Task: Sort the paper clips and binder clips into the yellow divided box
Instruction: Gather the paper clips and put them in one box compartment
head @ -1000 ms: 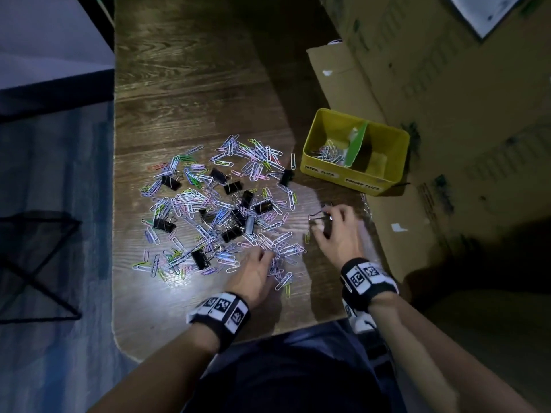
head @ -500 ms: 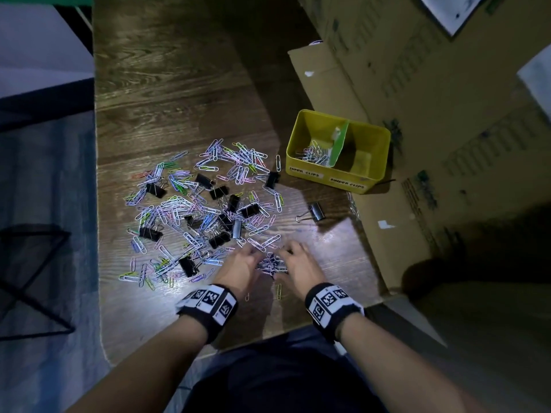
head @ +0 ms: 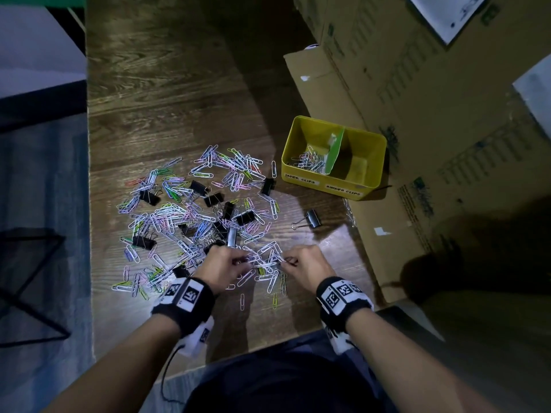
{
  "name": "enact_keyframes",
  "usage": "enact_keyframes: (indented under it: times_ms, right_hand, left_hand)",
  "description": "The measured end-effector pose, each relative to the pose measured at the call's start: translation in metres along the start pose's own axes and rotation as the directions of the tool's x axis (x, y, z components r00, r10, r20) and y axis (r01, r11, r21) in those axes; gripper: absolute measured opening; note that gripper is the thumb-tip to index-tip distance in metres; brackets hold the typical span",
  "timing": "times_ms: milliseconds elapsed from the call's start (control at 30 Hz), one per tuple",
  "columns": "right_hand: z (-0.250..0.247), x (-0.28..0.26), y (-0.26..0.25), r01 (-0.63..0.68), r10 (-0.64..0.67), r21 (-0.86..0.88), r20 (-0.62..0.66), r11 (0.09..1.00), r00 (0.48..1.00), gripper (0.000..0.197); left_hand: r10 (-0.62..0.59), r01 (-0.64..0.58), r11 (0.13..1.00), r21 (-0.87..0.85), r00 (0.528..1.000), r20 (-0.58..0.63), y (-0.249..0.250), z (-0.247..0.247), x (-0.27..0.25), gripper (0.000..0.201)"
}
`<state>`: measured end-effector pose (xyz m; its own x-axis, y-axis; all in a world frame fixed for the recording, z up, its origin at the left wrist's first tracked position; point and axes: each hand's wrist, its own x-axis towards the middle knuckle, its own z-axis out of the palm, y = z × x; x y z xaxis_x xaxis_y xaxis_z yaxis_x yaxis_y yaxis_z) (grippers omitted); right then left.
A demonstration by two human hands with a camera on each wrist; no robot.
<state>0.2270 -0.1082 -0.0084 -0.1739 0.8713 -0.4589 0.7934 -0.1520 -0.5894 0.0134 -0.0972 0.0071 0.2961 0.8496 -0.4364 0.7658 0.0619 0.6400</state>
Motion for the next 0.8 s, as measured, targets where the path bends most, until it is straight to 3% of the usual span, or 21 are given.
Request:
enact_keyframes:
  times_ms: [167,267,367,467,533,700,800]
  right_hand:
    - [-0.022,-0.001,0.001,-0.027,0.044,0.266,-0.060,0.964,0.997,0.028]
    - [-0.036,-0.001,-0.002,-0.001,0.036,0.362,-0.090,0.932,0.995,0.027]
    - [-0.049,-0.003,-0.006,0.035,0.021,0.465,-0.115,0.885,0.993,0.025]
    - [-0.064,-0.004,-0.014,0.126,-0.005,0.598,-0.201,0.791,0.980,0.024]
    - [-0.078,-0.004,-0.020,0.220,-0.027,0.636,-0.298,0.740,0.954,0.027]
    - [-0.118,0.006,-0.034,0.346,-0.009,0.665,-0.454,0.662,0.891,0.021]
    - [-0.141,0.020,-0.035,0.362,0.008,0.659,-0.488,0.659,0.873,0.018]
  left_hand:
    - [-0.128,0.137,0.959,-0.247,0.990,0.052,0.007,-0.027,0.004,0.007]
    - [-0.138,0.162,0.920,-0.357,0.986,0.092,0.015,-0.052,0.009,0.026]
    - [-0.113,0.147,0.883,-0.446,0.988,0.102,0.032,-0.078,0.020,0.019]
    - [0.003,0.040,0.858,-0.512,0.997,0.082,0.058,-0.104,0.043,0.025]
    - [0.078,-0.031,0.836,-0.549,0.995,0.062,0.083,-0.117,0.062,0.017]
    - [0.201,-0.181,0.844,-0.505,0.979,-0.016,0.141,-0.126,0.127,0.014]
    - [0.162,-0.171,0.971,-0.168,0.985,-0.066,0.149,-0.110,0.171,0.009]
